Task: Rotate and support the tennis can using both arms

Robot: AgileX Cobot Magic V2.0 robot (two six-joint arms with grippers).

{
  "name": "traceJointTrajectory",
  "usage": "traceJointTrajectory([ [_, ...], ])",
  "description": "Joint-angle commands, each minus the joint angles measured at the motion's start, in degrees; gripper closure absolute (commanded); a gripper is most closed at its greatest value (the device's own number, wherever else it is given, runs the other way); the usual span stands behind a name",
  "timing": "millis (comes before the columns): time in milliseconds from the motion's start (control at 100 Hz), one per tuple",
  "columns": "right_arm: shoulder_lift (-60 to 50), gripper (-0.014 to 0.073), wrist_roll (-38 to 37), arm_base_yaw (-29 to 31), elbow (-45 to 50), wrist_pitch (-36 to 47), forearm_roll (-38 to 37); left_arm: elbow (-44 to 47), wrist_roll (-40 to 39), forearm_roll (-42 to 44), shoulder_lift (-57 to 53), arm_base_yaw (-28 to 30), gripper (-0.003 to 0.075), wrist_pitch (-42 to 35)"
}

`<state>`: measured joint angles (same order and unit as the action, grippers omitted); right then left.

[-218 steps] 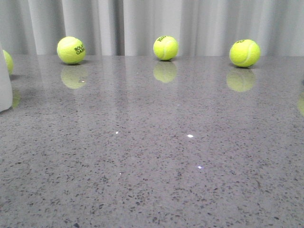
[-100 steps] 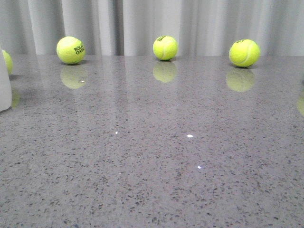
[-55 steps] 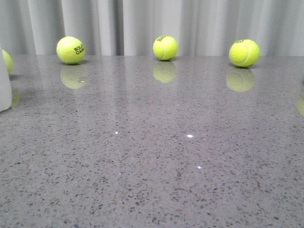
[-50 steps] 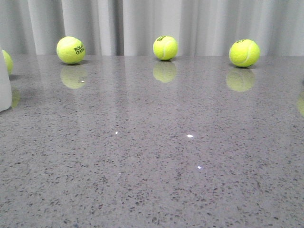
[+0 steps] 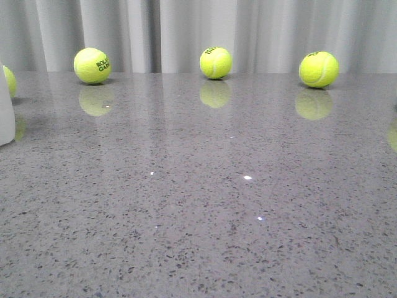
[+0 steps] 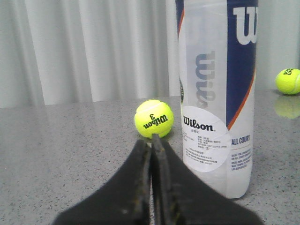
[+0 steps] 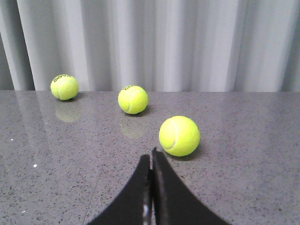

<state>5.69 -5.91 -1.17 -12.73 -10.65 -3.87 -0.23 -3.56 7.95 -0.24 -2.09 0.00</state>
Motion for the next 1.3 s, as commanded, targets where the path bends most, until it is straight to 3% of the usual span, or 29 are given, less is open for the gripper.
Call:
traceJointTrajectory([
  [0, -1.6, 0.0662, -2.82, 0.06, 1.85, 8.13, -1.74, 2.72, -0.55, 0.05, -2.25, 0.17, 0.0741, -4.84],
  [320, -7.53, 0.0662, -2.81, 0.06, 13.28, 16.15, -1.69, 2.72, -0.55, 0.05, -2.25, 0.17, 0.0741, -4.84],
  [1290, -7.53, 0.0662, -2.81, 0.06, 13.14, 16.96, -1.69, 2.72, -0.45, 0.05, -2.25, 0.17, 0.0741, -4.84],
])
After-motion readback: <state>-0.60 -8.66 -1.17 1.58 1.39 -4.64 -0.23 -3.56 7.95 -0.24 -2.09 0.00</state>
